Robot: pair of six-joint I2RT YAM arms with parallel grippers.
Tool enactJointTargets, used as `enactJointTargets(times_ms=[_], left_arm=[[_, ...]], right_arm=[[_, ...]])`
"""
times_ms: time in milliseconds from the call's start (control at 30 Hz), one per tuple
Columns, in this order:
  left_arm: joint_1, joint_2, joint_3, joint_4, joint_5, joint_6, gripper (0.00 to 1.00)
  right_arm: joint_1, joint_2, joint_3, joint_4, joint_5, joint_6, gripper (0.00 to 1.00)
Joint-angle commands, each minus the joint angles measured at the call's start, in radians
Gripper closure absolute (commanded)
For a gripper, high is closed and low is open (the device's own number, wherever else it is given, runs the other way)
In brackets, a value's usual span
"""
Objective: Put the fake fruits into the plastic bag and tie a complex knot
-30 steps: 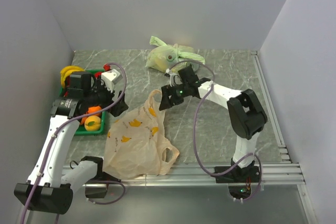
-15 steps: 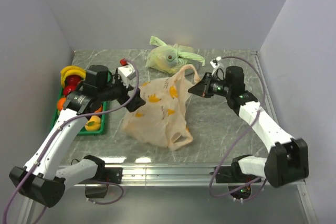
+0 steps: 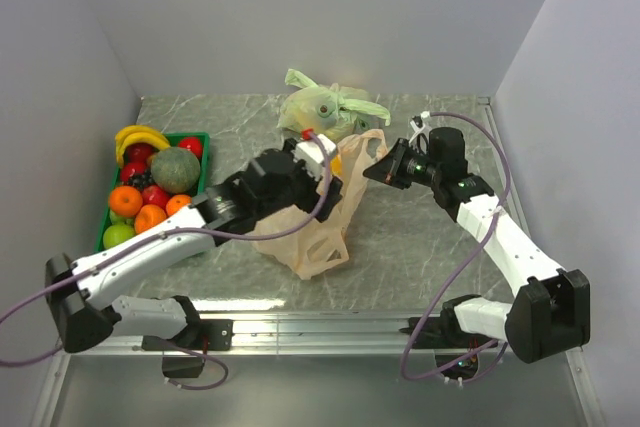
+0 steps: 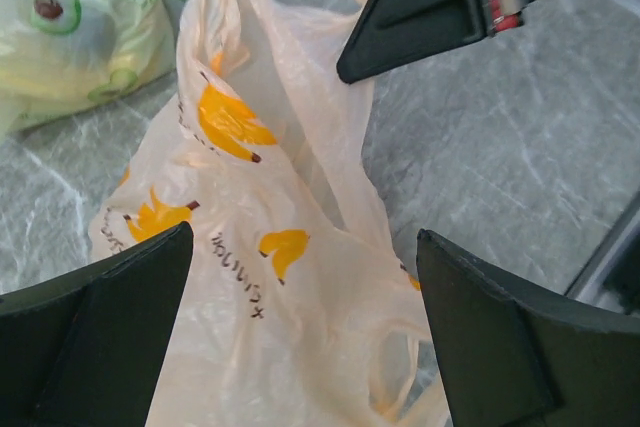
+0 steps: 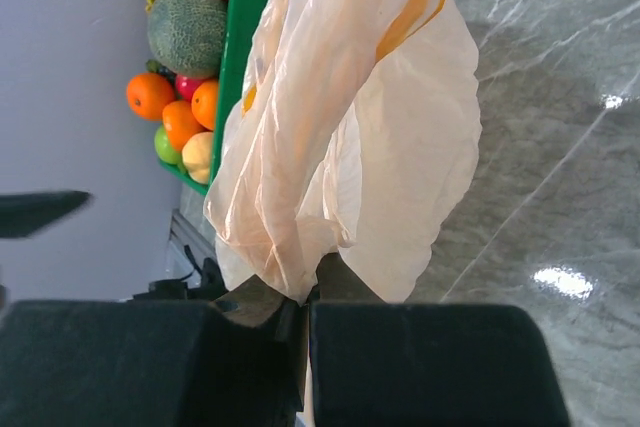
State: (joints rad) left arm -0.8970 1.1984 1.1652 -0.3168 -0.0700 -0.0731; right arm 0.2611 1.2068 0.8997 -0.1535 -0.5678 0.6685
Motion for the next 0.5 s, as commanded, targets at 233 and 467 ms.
enactJointTargets(times_ms=[233, 467], left_arm=[[-0.109, 0.246, 0.103, 0.024, -0.427, -0.083, 0.01], [0.004, 0.282, 0.162, -0.06, -0.25, -0.177, 0.89]], right_arm=[[-0.002, -0.046, 0.048, -0.011, -0.012, 0.048, 1.0], [-0.025, -0.07, 0.071, -0.058, 0.02, -0.012, 1.0]])
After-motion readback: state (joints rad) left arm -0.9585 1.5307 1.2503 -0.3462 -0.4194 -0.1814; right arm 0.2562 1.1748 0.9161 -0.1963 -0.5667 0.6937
